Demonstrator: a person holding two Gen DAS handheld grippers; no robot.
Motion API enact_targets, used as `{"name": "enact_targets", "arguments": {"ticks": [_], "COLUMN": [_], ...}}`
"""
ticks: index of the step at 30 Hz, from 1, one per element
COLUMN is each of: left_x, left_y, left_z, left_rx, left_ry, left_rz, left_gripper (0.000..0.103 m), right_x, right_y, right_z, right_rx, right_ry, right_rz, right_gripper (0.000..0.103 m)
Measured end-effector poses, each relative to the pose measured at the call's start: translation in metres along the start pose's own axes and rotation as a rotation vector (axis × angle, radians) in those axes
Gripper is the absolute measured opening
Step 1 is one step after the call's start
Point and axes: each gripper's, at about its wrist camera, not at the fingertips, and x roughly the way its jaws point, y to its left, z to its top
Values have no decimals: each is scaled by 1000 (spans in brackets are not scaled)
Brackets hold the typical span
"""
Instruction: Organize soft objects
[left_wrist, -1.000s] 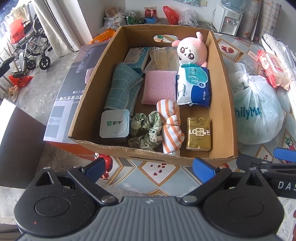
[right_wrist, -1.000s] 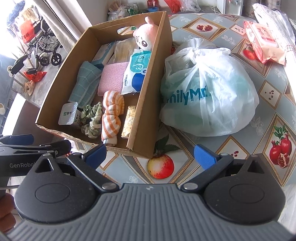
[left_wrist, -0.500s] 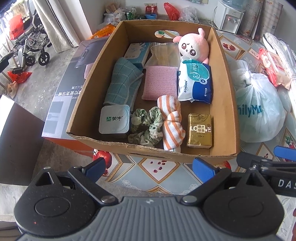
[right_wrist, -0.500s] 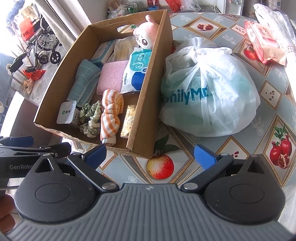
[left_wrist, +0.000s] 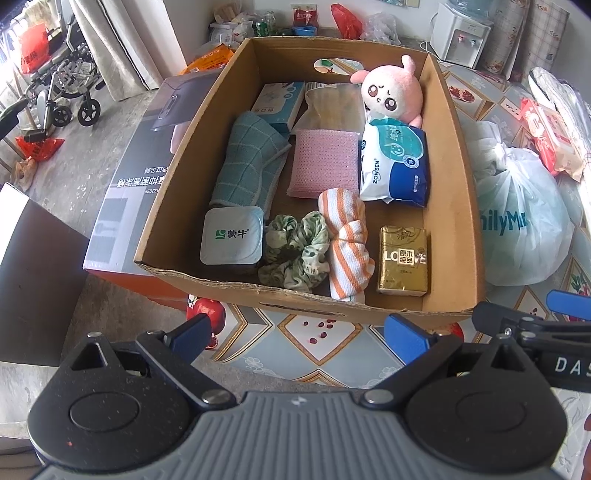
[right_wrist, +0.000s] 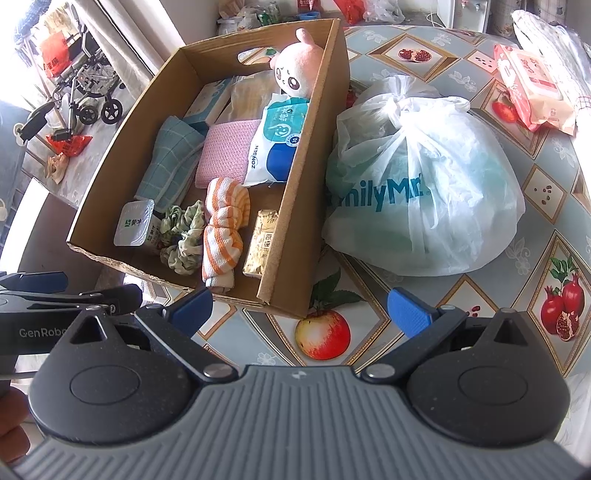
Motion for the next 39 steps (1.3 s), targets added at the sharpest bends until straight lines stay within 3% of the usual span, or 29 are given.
{"name": "enact_targets", "arguments": {"ticks": [39], "left_x": [5], "left_y": [1], "left_z": [5], "left_rx": [0], "left_ry": [9], "left_rz": [-3], "left_gripper": [100], "right_x": [5], "right_y": [2], "right_z": [5], "right_rx": [6], "right_ry": [0], "right_rz": [-4], "right_gripper": [101]}}
